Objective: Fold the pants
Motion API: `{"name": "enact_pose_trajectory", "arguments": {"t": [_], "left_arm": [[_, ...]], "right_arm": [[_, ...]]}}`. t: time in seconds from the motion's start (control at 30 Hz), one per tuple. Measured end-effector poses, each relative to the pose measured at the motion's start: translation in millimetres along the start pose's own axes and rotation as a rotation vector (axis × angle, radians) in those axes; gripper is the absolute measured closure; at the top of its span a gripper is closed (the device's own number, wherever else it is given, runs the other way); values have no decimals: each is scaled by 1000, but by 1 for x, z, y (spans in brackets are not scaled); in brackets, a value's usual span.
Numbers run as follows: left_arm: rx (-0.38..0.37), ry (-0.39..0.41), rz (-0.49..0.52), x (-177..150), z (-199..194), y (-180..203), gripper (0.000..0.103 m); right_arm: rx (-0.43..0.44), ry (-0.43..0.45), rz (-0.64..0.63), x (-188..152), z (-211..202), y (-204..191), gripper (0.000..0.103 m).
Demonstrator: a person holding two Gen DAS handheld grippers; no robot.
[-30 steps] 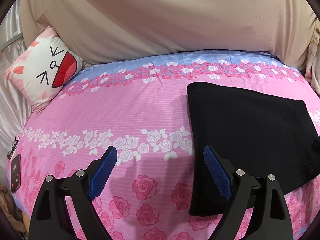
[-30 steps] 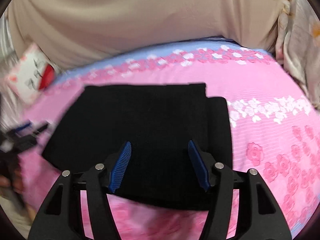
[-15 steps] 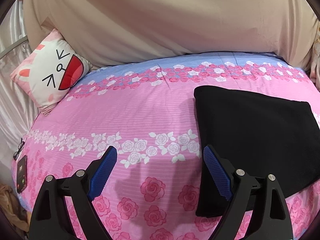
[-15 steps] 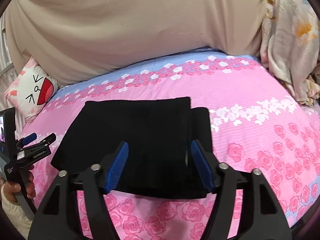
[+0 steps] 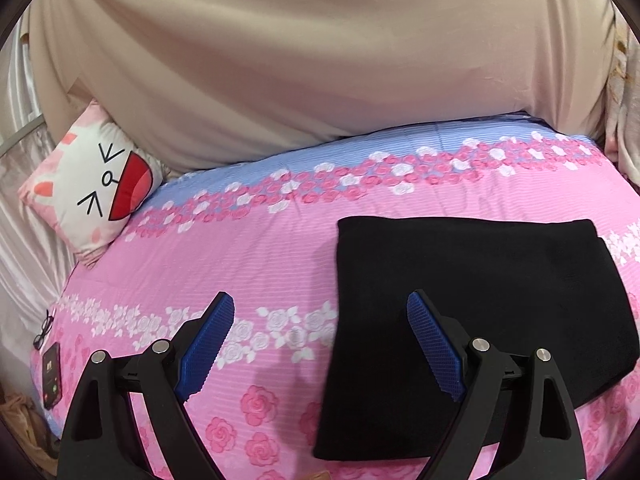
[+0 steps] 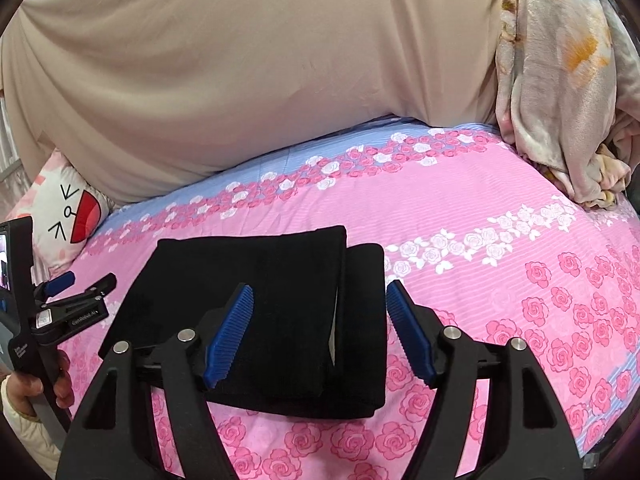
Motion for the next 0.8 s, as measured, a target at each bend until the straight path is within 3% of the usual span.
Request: {"name": "enact_pose_trajectory", "arguments": {"t": [0.8], "left_arm": [[2, -17, 39, -2, -6, 29, 17]], "right_arm": [[21, -4, 34, -8, -2, 19, 36]]}}
Point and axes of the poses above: each gripper's, at about its wrist camera, not at the fingertips, and z roughly the way its jaws point, y to its right, x to its top, the point moved 5 cm from there along z, roughly the way its jaws point, and after that the axes turned 7 degrees about -y, right-handed, at the moved point
